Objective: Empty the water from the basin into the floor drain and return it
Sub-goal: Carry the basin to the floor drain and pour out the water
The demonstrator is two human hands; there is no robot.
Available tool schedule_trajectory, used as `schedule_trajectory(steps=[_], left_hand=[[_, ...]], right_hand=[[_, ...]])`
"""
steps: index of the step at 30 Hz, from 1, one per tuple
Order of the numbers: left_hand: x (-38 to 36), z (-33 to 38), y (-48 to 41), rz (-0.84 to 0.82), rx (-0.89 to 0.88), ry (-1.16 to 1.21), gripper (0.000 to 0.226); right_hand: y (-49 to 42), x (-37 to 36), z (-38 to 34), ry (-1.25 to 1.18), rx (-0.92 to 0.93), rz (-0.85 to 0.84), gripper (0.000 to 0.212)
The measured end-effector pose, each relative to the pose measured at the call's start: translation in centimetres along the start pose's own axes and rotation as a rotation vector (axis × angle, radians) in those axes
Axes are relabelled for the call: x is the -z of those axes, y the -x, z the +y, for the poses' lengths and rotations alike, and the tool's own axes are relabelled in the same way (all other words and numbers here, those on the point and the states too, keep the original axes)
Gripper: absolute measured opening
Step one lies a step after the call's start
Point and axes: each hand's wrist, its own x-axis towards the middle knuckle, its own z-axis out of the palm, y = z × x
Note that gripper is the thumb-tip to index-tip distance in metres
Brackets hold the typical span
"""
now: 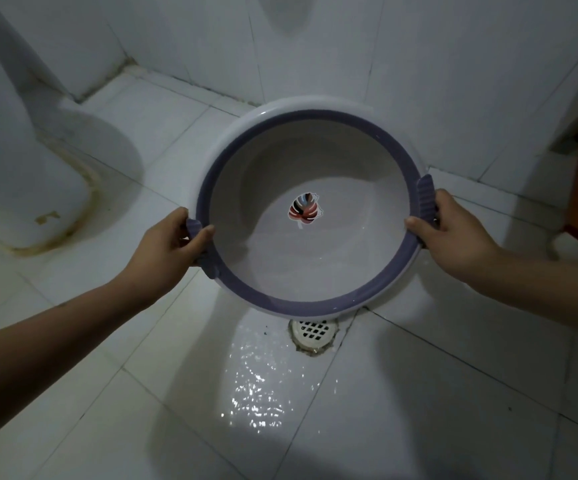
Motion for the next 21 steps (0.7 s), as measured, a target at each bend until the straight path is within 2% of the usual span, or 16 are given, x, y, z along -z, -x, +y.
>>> schedule_trajectory(steps=[11,14,21], left_hand=[[-0.2,-1.1,1.1,-0.046,-0.033,0.026,0.022],[-0.2,-1.4,1.2,-0.036,-0.058,-0.022,0.028],[-0.9,-2.6,1.4,-0.034,-0.095,-0.075,0.031]], right_hand=[[1.0,-0.5,1.3,0.038,0.080,0.023,0.011],[1.5,-0.6,1.5,0.032,0.091,0.018,0.012],[2.7,-1.2,2.0,0.039,0.023,0.005,0.017]])
